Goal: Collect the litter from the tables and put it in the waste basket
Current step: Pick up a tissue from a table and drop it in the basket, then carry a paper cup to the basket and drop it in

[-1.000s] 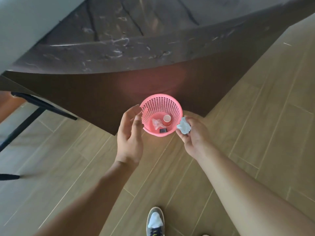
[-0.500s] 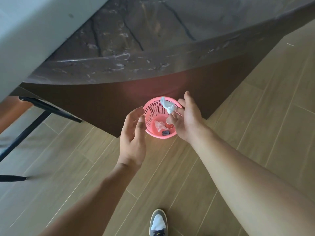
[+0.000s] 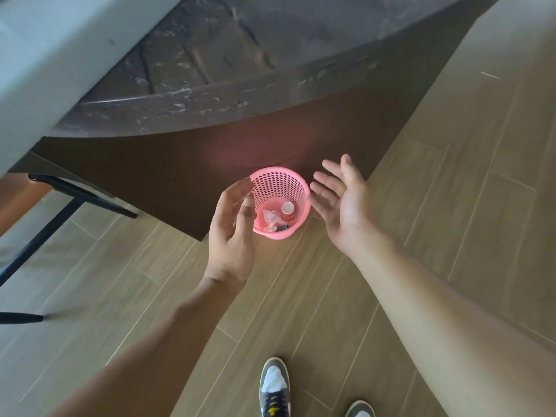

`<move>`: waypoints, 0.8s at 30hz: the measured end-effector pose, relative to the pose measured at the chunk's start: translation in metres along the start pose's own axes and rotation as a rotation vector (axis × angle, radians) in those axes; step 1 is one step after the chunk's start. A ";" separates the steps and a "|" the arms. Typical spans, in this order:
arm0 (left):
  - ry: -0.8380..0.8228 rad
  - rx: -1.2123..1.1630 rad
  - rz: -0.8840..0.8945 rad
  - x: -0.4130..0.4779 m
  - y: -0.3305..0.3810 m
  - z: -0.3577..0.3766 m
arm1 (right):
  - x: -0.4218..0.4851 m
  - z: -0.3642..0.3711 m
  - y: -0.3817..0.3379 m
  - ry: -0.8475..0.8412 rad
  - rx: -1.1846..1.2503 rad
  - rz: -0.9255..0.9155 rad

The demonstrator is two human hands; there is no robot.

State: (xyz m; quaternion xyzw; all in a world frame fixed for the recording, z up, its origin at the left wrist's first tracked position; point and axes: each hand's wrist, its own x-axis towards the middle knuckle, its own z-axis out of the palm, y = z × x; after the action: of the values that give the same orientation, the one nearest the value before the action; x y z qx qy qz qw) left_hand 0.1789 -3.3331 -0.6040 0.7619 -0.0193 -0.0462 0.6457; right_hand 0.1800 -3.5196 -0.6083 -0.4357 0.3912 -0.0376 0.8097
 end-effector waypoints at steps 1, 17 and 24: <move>-0.008 0.006 0.008 -0.004 0.006 0.003 | -0.009 -0.007 -0.004 0.009 0.008 -0.021; -0.360 -0.044 0.085 -0.120 0.191 0.088 | -0.226 -0.124 -0.140 0.161 -0.031 -0.509; -0.525 -0.035 0.181 -0.158 0.274 0.110 | -0.320 -0.169 -0.187 0.311 -0.006 -0.668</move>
State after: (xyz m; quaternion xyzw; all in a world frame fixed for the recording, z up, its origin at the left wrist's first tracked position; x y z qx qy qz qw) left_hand 0.0199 -3.4727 -0.3443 0.7079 -0.2531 -0.1844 0.6331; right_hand -0.1015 -3.6210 -0.3314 -0.5307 0.3458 -0.3646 0.6825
